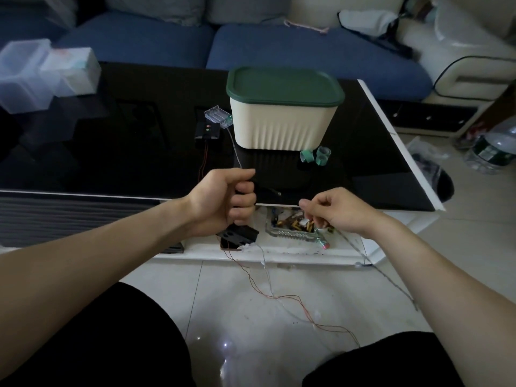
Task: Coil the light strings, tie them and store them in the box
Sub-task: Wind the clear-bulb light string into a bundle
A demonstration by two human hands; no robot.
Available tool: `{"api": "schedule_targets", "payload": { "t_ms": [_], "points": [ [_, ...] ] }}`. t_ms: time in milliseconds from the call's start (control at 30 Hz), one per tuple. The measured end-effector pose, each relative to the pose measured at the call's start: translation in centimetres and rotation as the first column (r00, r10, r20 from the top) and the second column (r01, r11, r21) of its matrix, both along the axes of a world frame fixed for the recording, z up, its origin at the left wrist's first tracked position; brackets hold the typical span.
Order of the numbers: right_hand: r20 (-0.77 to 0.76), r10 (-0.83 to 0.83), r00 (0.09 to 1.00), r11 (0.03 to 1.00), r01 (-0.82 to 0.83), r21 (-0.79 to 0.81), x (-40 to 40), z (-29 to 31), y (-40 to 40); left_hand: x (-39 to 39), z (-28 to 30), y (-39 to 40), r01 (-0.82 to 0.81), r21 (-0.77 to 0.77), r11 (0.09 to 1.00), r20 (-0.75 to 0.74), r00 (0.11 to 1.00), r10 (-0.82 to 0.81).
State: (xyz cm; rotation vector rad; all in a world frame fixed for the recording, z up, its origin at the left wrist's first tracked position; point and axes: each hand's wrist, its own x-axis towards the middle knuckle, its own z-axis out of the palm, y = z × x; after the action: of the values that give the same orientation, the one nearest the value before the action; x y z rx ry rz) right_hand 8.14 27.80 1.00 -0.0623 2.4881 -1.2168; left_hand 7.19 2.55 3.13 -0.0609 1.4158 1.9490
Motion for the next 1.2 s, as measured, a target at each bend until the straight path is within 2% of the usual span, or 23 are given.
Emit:
{"api": "schedule_targets", "payload": {
  "t_ms": [100, 167, 233, 367, 467, 633, 833, 933, 1000, 1067, 1200],
  "points": [
    [0.078, 0.038, 0.996, 0.996, -0.043, 0.073, 0.3, -0.2, -1.3, 0.1, 0.0, 0.3, -0.042, -0.017, 0.999, -0.044, 0.998, 0.041],
    [0.189, 0.068, 0.980, 0.994, -0.083, 0.073, 0.7, -0.3, -2.3, 0.3, 0.1, 0.5, -0.067, -0.068, 0.995, -0.097, 0.993, 0.061],
    [0.227, 0.110, 0.968, 0.982, -0.141, 0.126, 1.1, -0.5, -3.6, 0.5, 0.2, 0.7, -0.089, -0.138, 0.986, -0.149, 0.986, 0.069],
    [0.185, 0.155, 0.970, 0.963, -0.190, 0.191, 1.7, -0.6, -6.3, 0.5, 0.2, 0.7, -0.136, -0.192, 0.972, -0.143, 0.984, 0.109],
    [0.073, 0.215, 0.974, 0.957, -0.225, 0.181, 2.4, -0.5, -8.2, 0.5, 0.3, 0.7, -0.161, -0.185, 0.969, -0.103, 0.984, 0.144],
    [-0.048, 0.300, 0.953, 0.935, -0.284, 0.211, 3.3, -0.1, -9.8, 0.8, 0.7, 1.0, -0.182, -0.071, 0.981, -0.040, 0.983, 0.180],
    [-0.129, 0.315, 0.940, 0.946, -0.301, 0.115, 3.5, 0.5, -9.9, 0.5, 0.8, 1.2, -0.209, -0.038, 0.977, -0.011, 0.978, 0.209],
    [-0.167, 0.298, 0.940, 0.954, -0.291, 0.068, 3.2, 0.5, -9.7, 0.5, 0.6, 1.0, -0.099, -0.118, 0.988, 0.030, 0.994, 0.104],
    [-0.139, 0.278, 0.950, 0.960, -0.275, 0.043, 3.2, 0.5, -9.4, 0.6, 0.5, 0.9, 0.021, -0.192, 0.981, 0.036, 0.999, -0.015],
    [-0.084, 0.253, 0.964, 0.967, -0.255, -0.007, 3.3, 0.5, -9.0, 0.7, 0.3, 1.1, 0.128, -0.240, 0.962, 0.034, 0.992, -0.123],
    [-0.103, 0.258, 0.961, 0.964, -0.263, -0.041, 2.7, 0.6, -8.3, 1.3, 0.0, 1.6, 0.312, -0.325, 0.893, 0.041, 0.948, -0.316]
  ]
}}
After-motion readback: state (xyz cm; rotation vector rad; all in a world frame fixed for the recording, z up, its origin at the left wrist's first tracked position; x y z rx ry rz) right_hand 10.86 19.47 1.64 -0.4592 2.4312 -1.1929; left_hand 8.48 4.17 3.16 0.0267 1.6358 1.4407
